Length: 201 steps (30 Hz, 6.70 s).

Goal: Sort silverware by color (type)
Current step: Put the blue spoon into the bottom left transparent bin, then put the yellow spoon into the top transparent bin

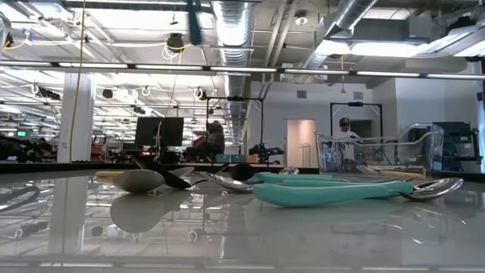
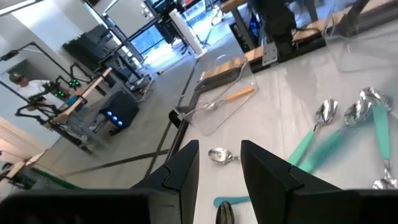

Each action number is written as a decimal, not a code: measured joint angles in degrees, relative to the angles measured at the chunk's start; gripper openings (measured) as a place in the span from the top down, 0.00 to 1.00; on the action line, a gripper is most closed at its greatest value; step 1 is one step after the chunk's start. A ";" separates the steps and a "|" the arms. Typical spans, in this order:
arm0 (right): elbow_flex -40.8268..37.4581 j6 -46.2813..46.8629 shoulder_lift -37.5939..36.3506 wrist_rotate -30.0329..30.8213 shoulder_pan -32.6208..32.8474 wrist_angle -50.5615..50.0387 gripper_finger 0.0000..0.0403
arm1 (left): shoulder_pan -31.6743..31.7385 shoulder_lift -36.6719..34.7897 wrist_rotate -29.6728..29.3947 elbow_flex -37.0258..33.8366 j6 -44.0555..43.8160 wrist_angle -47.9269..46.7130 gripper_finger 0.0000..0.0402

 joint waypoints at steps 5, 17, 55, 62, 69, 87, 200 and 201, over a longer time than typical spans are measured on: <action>0.12 -0.27 6.78 -3.61 0.40 11.94 0.93 | -0.42 -3.03 0.47 0.87 2.41 0.22 0.73; 20.20 10.23 23.60 -12.86 -0.76 13.67 0.93 | -0.42 -18.28 6.48 2.19 2.77 -0.43 0.73; 50.72 8.34 45.98 -30.70 -0.71 -2.34 0.93 | -0.42 -24.35 3.29 2.16 -2.19 -1.39 0.73; 50.72 3.99 45.98 -37.30 -0.69 -2.32 0.93 | -0.42 -24.35 3.24 2.16 -1.86 -1.41 0.73; 50.72 -0.71 45.98 -40.88 -1.05 -3.76 0.93 | -0.42 -24.35 3.21 2.16 -1.63 -1.66 0.73; 51.20 1.53 49.72 -40.79 -2.47 1.51 0.93 | -0.39 -24.33 1.80 2.12 -0.88 -2.47 0.73; -28.69 94.38 -43.48 87.58 54.28 -95.65 0.67 | 5.61 -10.45 34.64 0.55 -11.63 2.75 0.73; -28.69 94.51 -43.54 87.57 53.79 -95.66 0.67 | 6.63 -10.45 36.70 0.55 -11.32 2.83 0.73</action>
